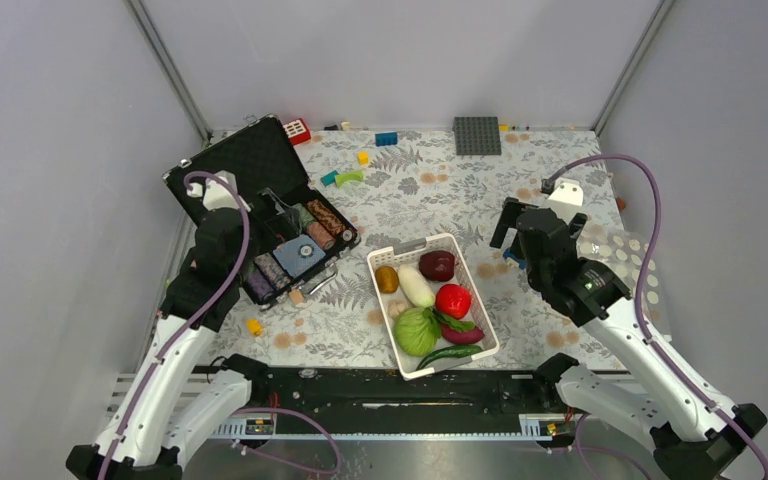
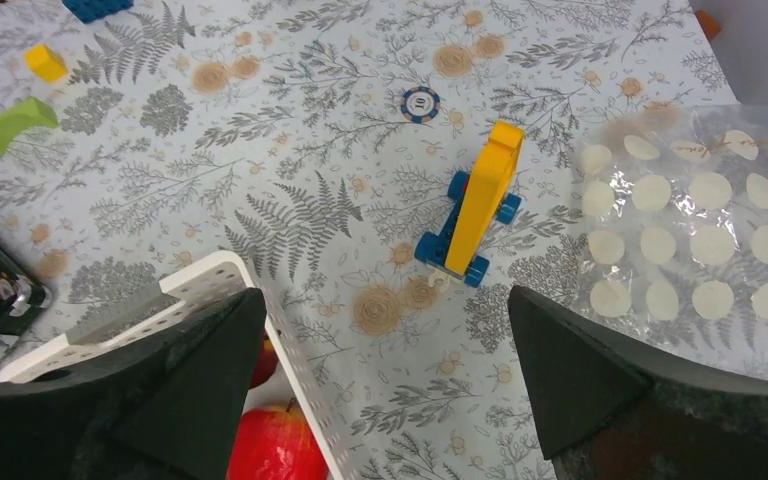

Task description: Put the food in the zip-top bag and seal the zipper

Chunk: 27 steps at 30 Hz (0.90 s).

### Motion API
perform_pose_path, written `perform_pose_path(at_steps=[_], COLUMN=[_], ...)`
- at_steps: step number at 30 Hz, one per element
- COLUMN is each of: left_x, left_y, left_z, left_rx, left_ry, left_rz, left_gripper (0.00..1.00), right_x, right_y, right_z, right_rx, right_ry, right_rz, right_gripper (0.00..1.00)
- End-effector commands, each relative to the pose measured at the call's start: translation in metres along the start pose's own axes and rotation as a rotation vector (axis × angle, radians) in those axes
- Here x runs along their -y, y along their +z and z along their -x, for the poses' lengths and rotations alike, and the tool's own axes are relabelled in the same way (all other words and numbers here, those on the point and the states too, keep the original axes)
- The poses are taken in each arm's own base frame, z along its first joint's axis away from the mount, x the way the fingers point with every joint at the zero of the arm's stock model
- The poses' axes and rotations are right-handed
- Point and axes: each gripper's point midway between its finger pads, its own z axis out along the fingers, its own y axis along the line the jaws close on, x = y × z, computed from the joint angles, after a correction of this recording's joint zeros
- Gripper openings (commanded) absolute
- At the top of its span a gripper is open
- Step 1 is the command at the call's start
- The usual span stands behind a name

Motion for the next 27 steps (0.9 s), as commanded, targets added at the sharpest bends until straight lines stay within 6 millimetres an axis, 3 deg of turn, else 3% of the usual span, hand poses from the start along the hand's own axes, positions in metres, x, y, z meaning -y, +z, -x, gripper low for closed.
perform_pose_path(at_steps=[1,8,16,20,24,27], left_x=[0.006,0.005,0.005,0.003,0.0,0.007], left_y=[0.009,0.012,0.012,0.011,0.012,0.011], left_z=[-0.006,-0.016,-0.02,-0.019,-0.02,-0.021], left_rx=[-0.015,-0.037,-0.039,-0.032,-0.015,-0.022], left_ry=[0.045,0.064,0.069,0.069,0.069,0.08], left_rz=[-0.039,-0.056,-0.075,-0.065,-0.059,-0.1], left_gripper=[0.99,0.99,0.99,0.99,0.99,0.99], right_x=[0.007,0.001,0.018,0.054,0.127,0.168], right_y=[-0.003,0.001,0.022,0.031,0.037,0.046], right_z=[0.009,0.017,0.036,0.051,0.046,0.032], right_rx=[0.022,0.025,-0.045,-0.057,-0.092,-0.127], right_ry=[-0.001,0.008,0.099,0.164,0.249,0.322], right_rz=[-0.027,-0.029,-0.085,-0.184,-0.445,-0.577], right_gripper=[1.0,1.0,1.0,1.0,1.0,1.0])
